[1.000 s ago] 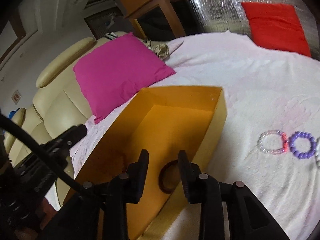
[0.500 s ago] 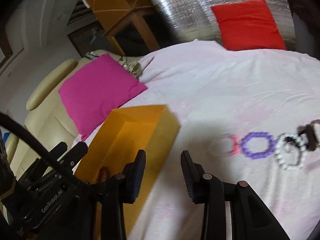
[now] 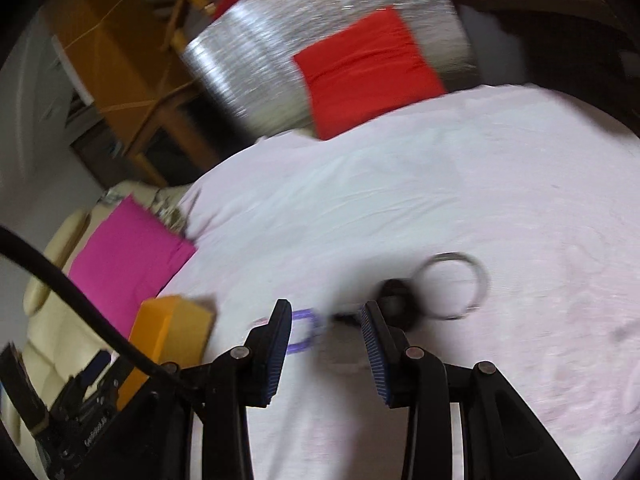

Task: Organize jewelry
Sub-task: 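Move the right tool to the silver bangle while the left approaches the white pearl bracelet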

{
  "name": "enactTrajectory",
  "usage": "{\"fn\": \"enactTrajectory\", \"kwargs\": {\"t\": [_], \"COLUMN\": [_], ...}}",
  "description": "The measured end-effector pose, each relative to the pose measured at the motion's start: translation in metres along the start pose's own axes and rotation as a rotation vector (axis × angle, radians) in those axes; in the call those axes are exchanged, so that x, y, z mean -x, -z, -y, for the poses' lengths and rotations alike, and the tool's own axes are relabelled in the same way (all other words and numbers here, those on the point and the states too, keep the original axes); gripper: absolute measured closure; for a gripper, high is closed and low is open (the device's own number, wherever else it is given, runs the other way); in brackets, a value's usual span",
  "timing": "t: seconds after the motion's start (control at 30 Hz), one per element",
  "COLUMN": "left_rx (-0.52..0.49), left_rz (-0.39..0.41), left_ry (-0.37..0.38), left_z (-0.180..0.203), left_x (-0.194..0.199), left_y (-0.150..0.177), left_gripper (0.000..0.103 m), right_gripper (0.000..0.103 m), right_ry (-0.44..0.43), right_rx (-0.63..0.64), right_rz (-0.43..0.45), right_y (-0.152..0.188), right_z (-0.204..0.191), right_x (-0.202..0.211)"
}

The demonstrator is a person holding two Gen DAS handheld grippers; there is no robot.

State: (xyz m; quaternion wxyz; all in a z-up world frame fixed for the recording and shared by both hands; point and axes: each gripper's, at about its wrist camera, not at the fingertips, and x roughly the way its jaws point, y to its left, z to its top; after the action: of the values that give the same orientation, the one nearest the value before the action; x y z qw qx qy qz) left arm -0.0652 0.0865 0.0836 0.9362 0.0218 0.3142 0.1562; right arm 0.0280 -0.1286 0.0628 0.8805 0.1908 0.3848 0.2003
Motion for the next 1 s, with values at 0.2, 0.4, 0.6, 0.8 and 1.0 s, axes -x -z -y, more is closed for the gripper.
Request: {"fn": "enactTrajectory", "kwargs": {"t": [0.2, 0.4, 0.6, 0.8, 1.0], "left_rx": [-0.070, -0.127, -0.137, -0.109, -0.129], "left_rz": [-0.047, -0.091, -0.104, -0.099, -0.162], "left_ry": [0.089, 0.151, 0.267, 0.361, 0.421], "left_z": [0.044, 0.084, 0.113, 0.135, 0.162], "left_x": [-0.015, -0.032, -0.043, -0.056, -0.071], "left_y": [0.000, 0.003, 0.006, 0.004, 0.013], "left_gripper": [0.034, 0.034, 0.034, 0.034, 0.035], "right_gripper": [0.064, 0.063, 0.063, 0.063, 0.064], "right_ry": [0.073, 0.039, 0.085, 0.186, 0.230], "right_rx": [-0.098, -0.159, -0.112, -0.166, -0.107], "right_rz": [-0.006, -0.030, -0.065, -0.043, -0.034], "right_y": [-0.012, -0.014, -0.006, -0.007, -0.016], "right_z": [0.055, 0.079, 0.071, 0.095, 0.090], "right_x": [0.006, 0.002, -0.003, -0.003, -0.018]}}
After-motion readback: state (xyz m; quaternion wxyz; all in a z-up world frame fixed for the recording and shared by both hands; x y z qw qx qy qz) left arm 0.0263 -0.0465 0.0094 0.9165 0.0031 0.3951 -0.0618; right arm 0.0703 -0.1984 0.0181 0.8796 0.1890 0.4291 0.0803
